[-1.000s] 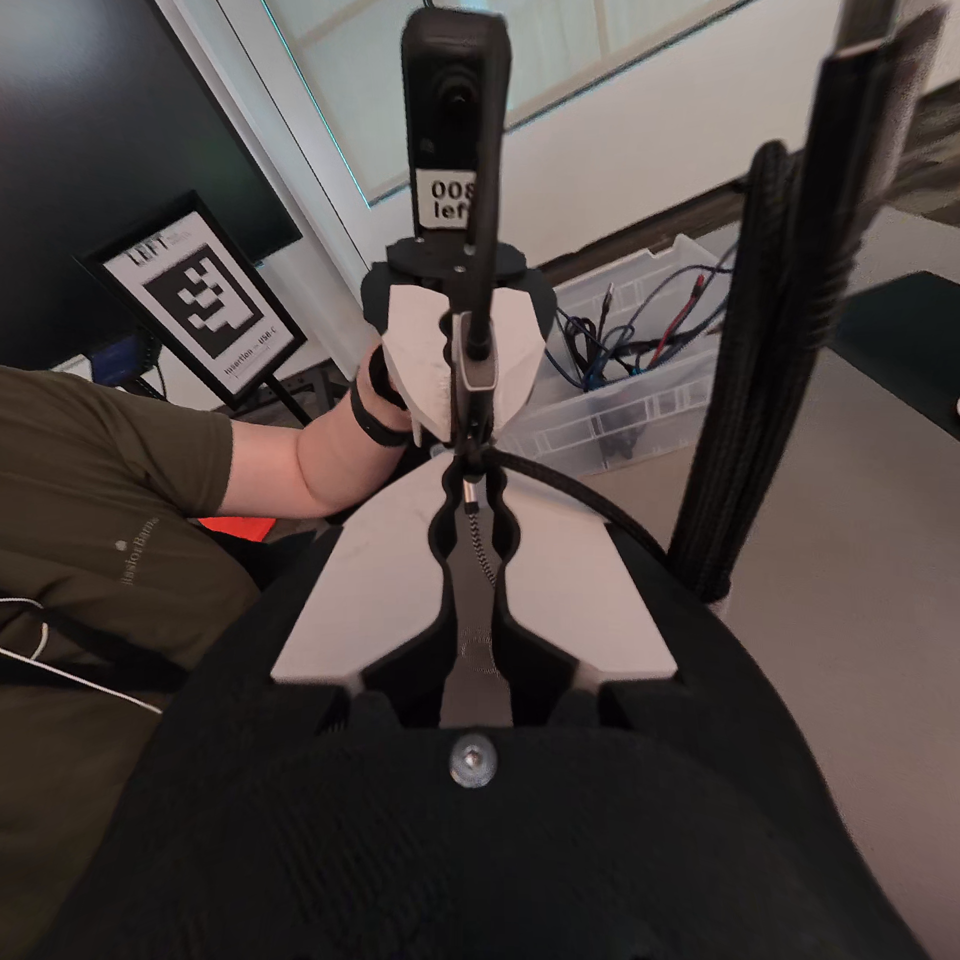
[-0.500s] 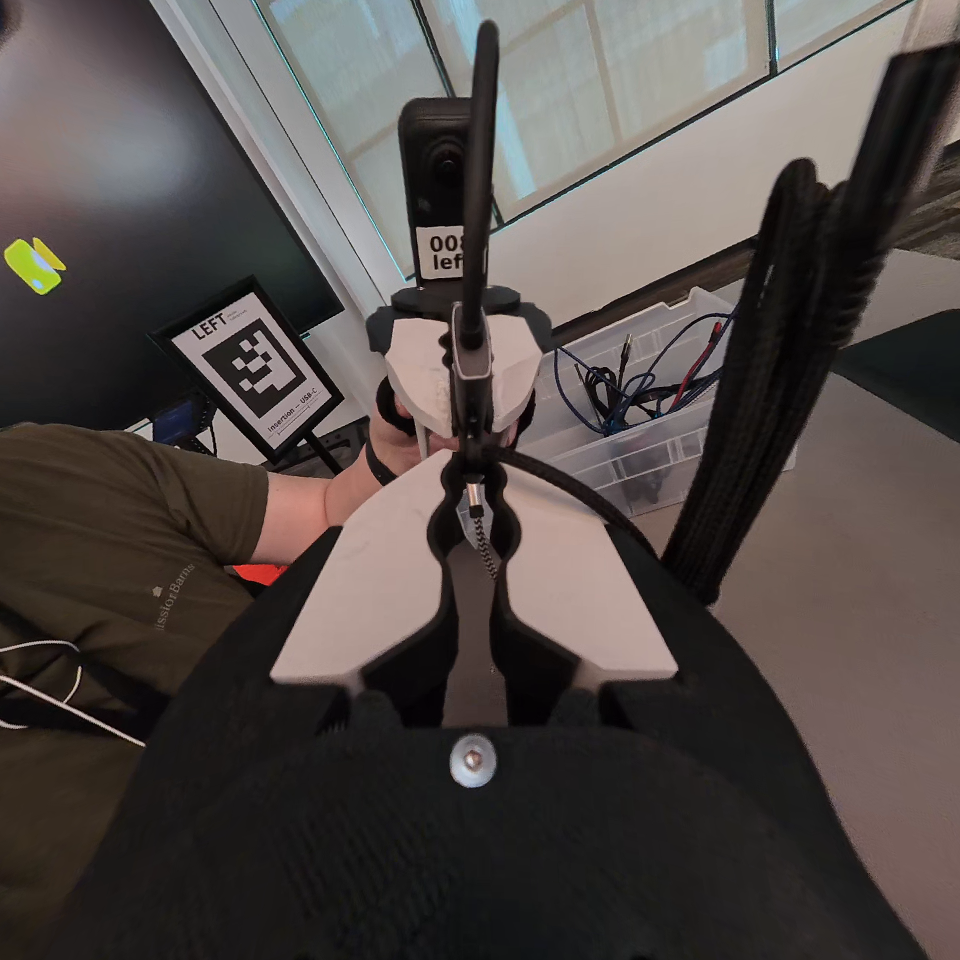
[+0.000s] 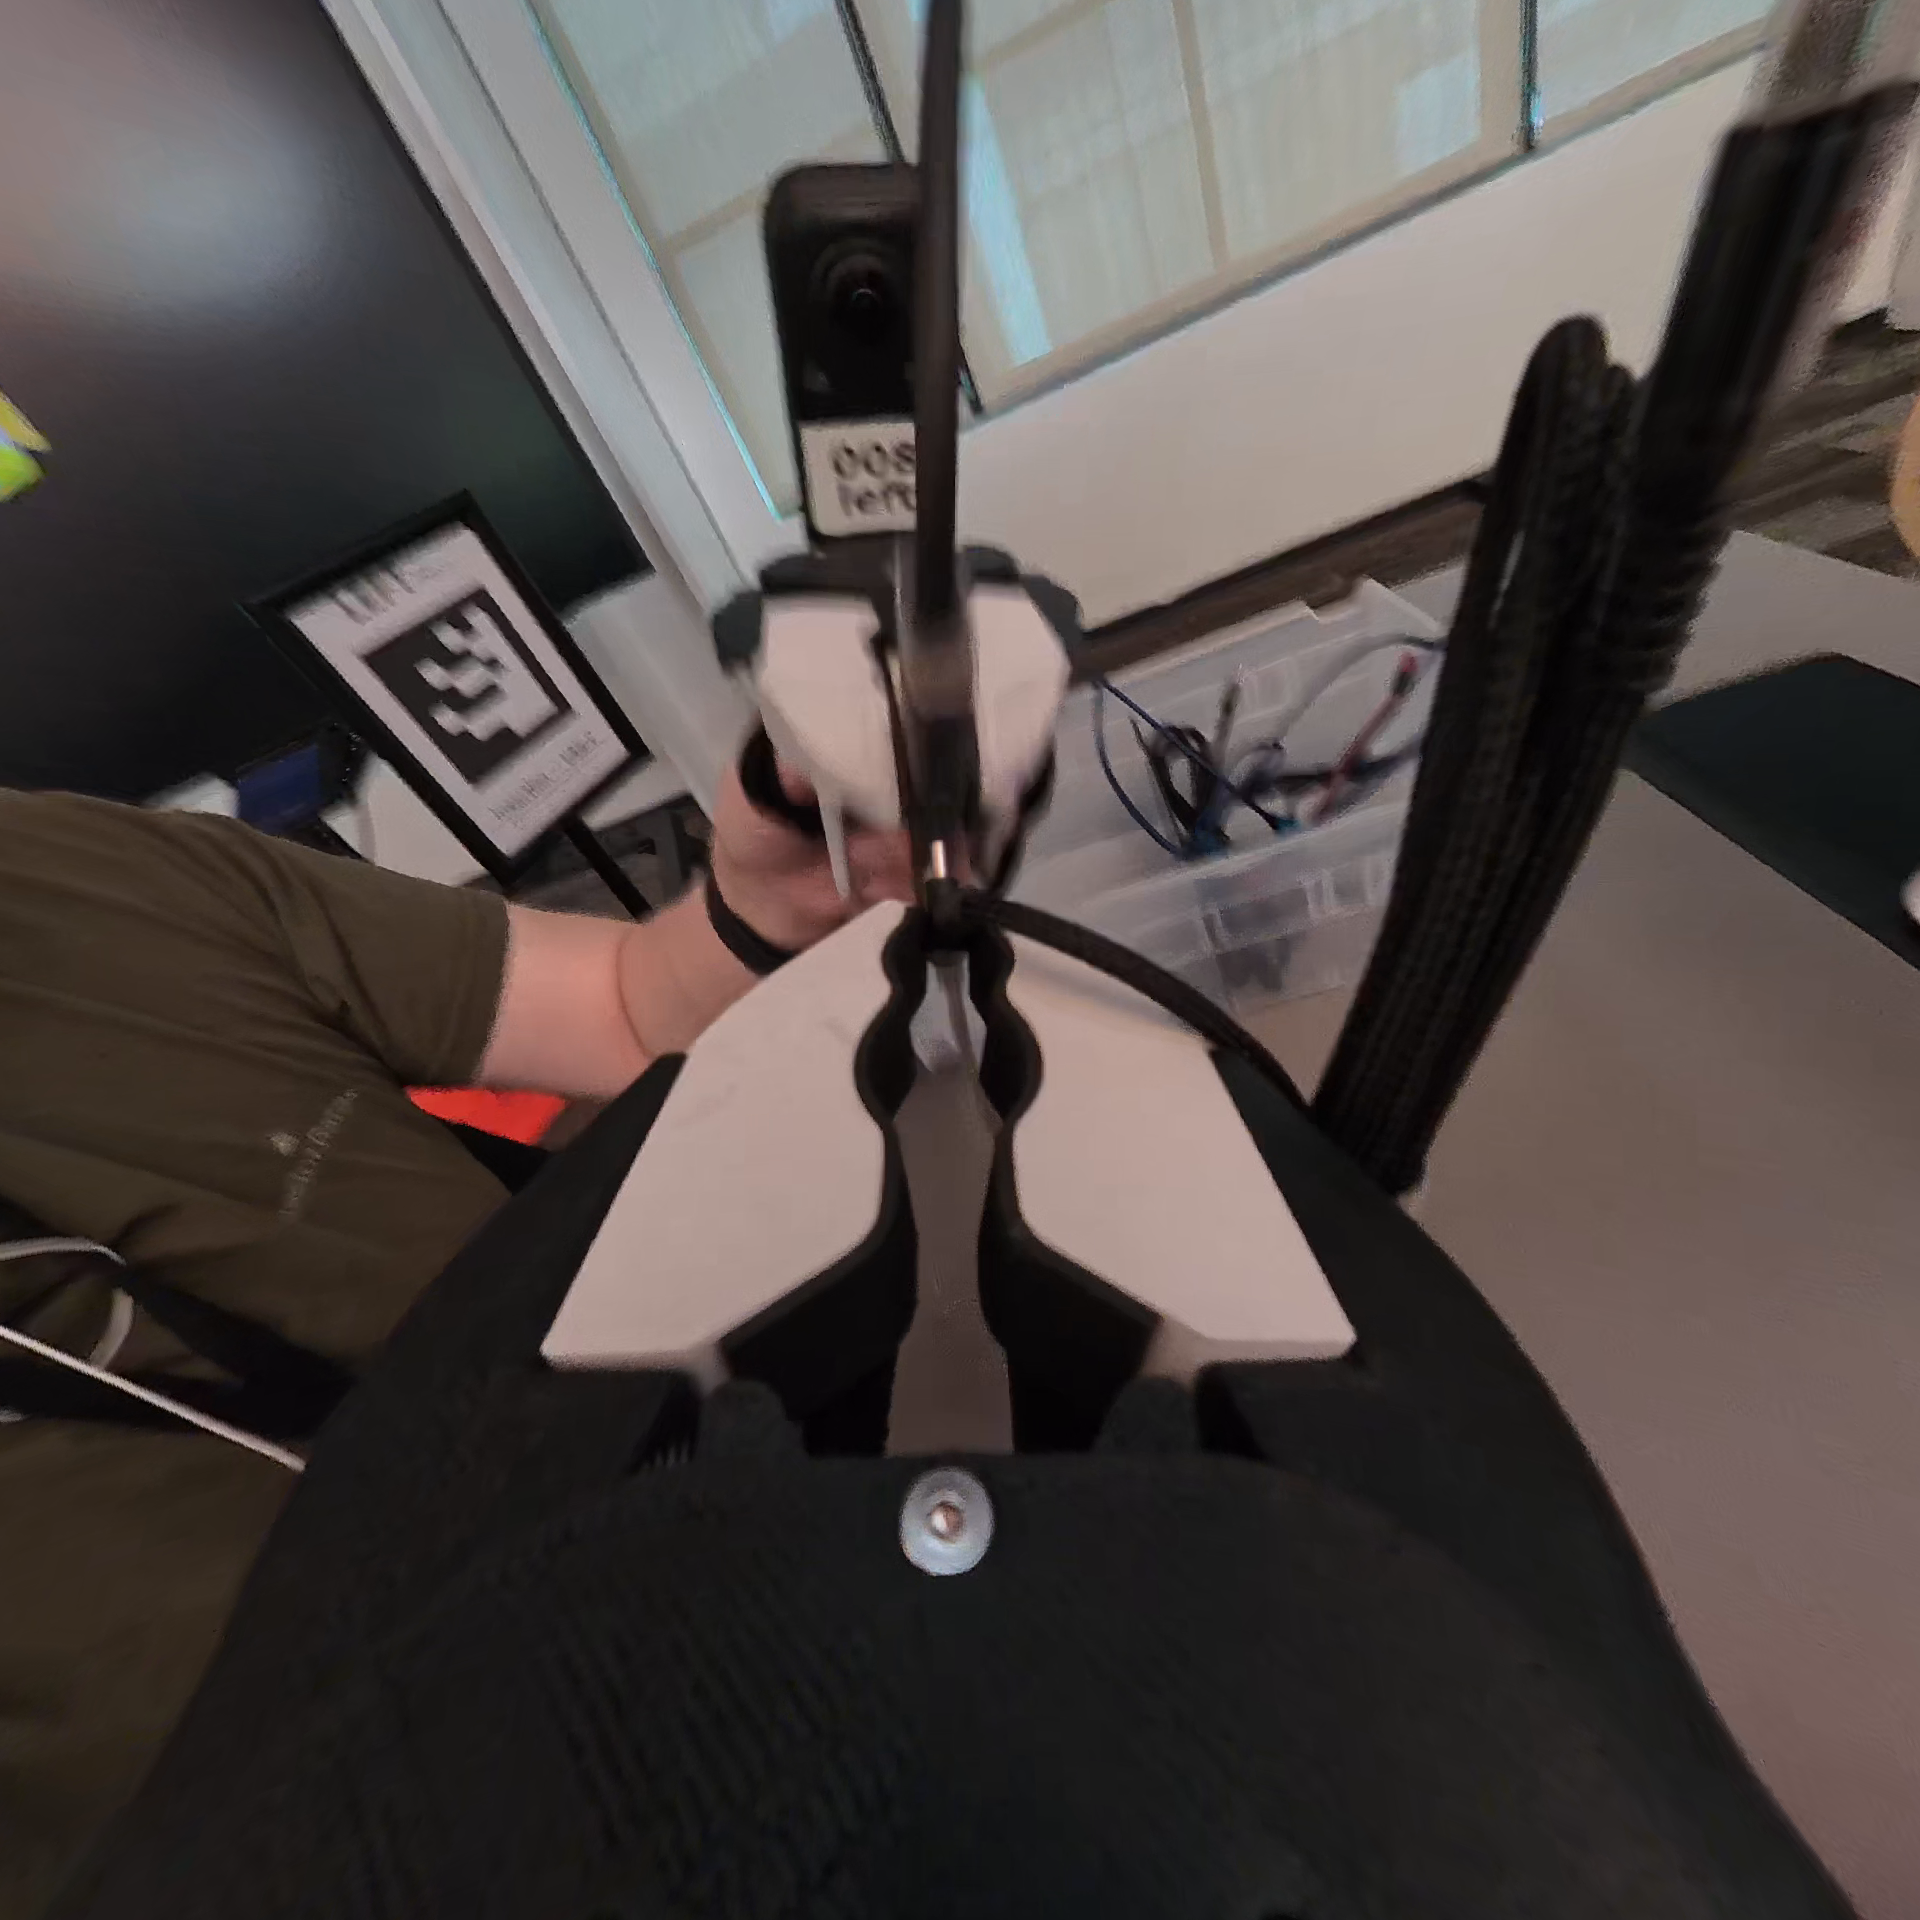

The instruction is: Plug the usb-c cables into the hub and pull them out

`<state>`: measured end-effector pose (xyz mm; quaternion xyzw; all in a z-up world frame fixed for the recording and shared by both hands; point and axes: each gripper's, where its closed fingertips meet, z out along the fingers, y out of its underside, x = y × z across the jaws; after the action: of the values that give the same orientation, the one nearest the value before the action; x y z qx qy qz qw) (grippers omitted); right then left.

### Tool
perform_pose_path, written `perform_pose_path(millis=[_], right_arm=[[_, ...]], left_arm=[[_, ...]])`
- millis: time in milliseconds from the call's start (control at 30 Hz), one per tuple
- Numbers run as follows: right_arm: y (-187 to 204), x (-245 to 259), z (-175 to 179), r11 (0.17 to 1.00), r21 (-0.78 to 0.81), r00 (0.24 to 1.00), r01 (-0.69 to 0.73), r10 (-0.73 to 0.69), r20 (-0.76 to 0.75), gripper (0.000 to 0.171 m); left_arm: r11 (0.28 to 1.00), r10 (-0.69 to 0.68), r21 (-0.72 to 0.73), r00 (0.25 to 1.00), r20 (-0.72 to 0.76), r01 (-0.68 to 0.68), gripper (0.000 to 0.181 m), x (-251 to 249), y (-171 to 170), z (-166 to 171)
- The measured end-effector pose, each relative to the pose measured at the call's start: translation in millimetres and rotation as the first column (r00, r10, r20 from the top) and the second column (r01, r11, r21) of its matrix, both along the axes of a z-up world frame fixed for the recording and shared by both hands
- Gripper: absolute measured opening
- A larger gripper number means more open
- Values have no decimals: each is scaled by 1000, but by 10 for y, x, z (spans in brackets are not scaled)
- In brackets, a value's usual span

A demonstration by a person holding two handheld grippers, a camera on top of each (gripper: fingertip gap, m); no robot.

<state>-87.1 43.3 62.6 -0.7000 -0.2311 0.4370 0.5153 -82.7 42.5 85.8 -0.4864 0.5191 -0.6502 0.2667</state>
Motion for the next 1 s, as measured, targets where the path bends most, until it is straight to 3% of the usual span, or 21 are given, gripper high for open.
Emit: perform_pose_path(millis=[33,100,167,300,400,467,533,600,700,800,900,1000], right_arm=[[11,110,-84,999,-11,997,37,-36,66,10],[-22,351,91,997,9,996,81,-81,-43,9],[-132,506,285,995,55,992,81,-75,-100,9],[-310,745,407,987,80,990,139,-139,-8,9],[-599,955,317,977,63,950,204,-213,230,9],[-953,1016,152,986,5,913,165,-155,378,9],[-1232,1209,-152,978,-50,813,202,-139,566,9],[-1442,1377,-461,959,-162,766,233,-79,638,9],[-1597,1418,-836,909,-384,830,164,83,552,9],[-1701,1383,-1263,809,-586,841,40,290,458,10],[-1613,1431,-1551,698,-715,860,35,343,377,10],[-1512,1436,-1594,678,-735,897,-16,335,289,16]], left_arm=[[996,81,-43,993,86,-78,9,-95,197,162],[978,177,-152,960,215,-147,7,-515,635,521],[981,185,-95,956,228,-167,10,-826,765,667],[995,96,6,977,189,-99,11,-915,551,715],[999,26,17,988,154,-29,10,-824,376,672],[1000,-21,13,990,140,19,9,-781,261,653],[997,-79,4,988,131,79,9,-760,133,650],[994,-109,-1,986,128,110,8,-739,39,656],[991,-132,11,985,116,131,9,-700,-59,635],[992,-129,18,987,96,128,9,-654,-86,590],[991,-132,8,988,77,132,9,-613,-89,537],[991,-132,-11,989,70,133,8,-573,-85,509]])
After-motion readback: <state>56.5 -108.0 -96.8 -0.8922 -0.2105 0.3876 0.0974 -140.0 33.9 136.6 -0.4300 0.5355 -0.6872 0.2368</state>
